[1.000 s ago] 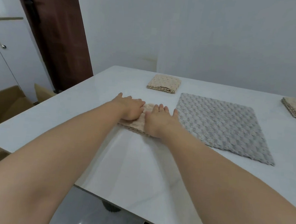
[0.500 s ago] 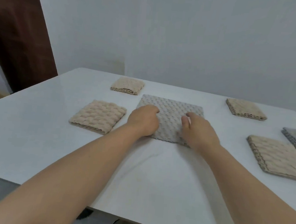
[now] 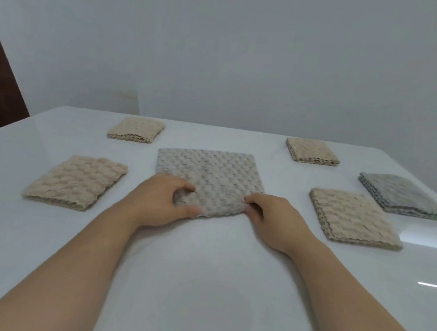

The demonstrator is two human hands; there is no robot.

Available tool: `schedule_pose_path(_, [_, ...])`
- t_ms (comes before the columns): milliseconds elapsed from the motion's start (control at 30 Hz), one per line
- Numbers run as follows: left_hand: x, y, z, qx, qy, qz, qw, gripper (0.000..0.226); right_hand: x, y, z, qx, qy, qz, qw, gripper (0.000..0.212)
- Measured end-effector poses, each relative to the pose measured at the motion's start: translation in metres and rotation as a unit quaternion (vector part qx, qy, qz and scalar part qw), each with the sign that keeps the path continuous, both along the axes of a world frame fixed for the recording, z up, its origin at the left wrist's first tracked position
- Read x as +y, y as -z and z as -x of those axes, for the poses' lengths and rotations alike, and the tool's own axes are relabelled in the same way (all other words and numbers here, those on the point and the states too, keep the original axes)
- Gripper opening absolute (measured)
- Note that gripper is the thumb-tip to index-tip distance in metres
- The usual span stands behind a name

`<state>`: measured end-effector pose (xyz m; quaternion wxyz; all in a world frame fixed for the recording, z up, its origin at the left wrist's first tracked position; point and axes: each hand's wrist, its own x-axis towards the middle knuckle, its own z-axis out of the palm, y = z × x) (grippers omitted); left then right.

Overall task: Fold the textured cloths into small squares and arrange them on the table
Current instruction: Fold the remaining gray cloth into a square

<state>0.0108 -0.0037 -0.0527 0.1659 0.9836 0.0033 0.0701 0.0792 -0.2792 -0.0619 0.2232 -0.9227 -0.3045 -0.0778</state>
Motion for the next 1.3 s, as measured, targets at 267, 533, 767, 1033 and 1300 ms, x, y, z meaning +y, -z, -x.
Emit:
schedule_pose_path(267, [-0.013, -0.002, -0.004, -0.049, 0.018, 0.038, 0.998, 0.025, -0.011, -0.003, -0.011, 0.025, 0.058, -0.160, 0.985, 0.015])
schedule_pose_path(533, [-0.024, -0.011, 0.000, -0.077, -0.027, 0.153, 0.985, 0.010, -0.007, -0.006, -0.012, 0.064, 0.066, -0.144, 0.985, 0.047])
schedule_pose_path(767, [-0.017, -0.017, 0.007, 0.013, 0.001, 0.260, 0.965, 0.048, -0.014, -0.013, -0.013, 0.069, 0.125, -0.223, 0.964, 0.016])
schedule_pose_path(1033, [-0.008, -0.029, 0.011, 0.020, -0.014, 0.396, 0.918, 0.022, -0.025, -0.019, -0.011, 0.048, 0.107, -0.190, 0.975, 0.009])
schedule_pose_path(1300, [-0.005, -0.035, 0.016, 0.088, -0.009, 0.460, 0.883, 0.020, -0.045, -0.035, -0.009, 0.331, 0.005, -0.170, 0.928, 0.038])
